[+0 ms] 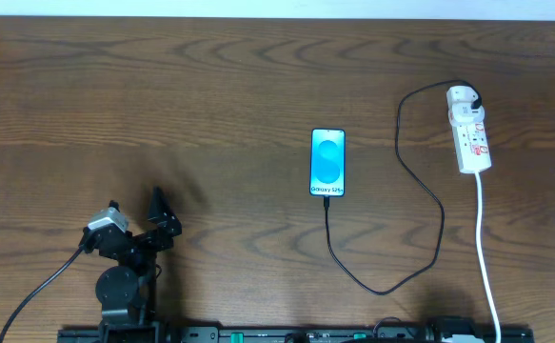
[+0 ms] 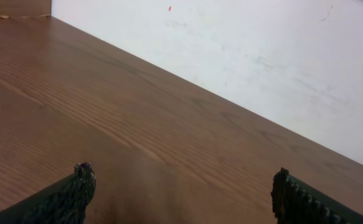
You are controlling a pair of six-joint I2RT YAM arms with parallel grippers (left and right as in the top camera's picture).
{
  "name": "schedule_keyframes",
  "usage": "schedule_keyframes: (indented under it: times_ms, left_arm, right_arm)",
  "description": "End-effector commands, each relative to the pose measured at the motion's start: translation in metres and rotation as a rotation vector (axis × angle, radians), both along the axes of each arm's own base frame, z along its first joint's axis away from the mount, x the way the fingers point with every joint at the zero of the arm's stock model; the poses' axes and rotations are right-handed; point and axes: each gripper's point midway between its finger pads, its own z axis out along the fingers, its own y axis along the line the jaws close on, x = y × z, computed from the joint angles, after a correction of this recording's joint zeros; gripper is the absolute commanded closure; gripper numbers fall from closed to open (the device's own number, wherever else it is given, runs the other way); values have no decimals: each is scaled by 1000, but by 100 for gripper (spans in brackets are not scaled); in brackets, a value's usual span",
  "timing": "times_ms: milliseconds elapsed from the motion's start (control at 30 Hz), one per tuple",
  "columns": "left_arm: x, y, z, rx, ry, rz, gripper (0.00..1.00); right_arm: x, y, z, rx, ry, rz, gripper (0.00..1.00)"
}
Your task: Plug charger to phone and switch on socket
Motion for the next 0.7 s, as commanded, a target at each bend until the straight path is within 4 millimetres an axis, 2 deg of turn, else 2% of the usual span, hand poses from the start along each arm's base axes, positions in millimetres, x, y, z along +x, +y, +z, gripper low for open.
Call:
schedule_keyframes:
  times_ms: [0,67,167,300,333,433,467,500,567,667]
  left_arm:
    - [0,-2,-18,17,44,-14,7]
    - [1,-2,-18,17,42,-15,7]
    - [0,-2,-18,33,47,-16,7]
    - [1,-3,-18,279,81,-57,8]
    - [1,-3,-18,323,88,-63,7]
    - [1,-3,-18,336,89,-65,7]
    - [1,-8,-19,389,92,-98,7]
    - [2,-17,-18,463,89,-159,7]
    - [2,-24,-18,499,78,-204,7]
    - [2,-24,-18,489,77,-203,7]
  right_arm:
    - [-10,3,11,-13,-47,14,57]
    - [-23,3,21,-33,-91,14,55]
    - [-32,3,37,-36,-159,13,47]
    - [-36,3,62,-65,-261,11,40]
    - [-36,6,67,-66,-279,29,34]
    - [-39,20,83,-75,-348,108,24]
    - [-43,24,87,-79,-368,128,21]
    - [-47,24,89,-80,-377,129,20]
    - [-62,24,92,-112,-400,122,19]
    - [-101,24,97,-165,-475,111,19]
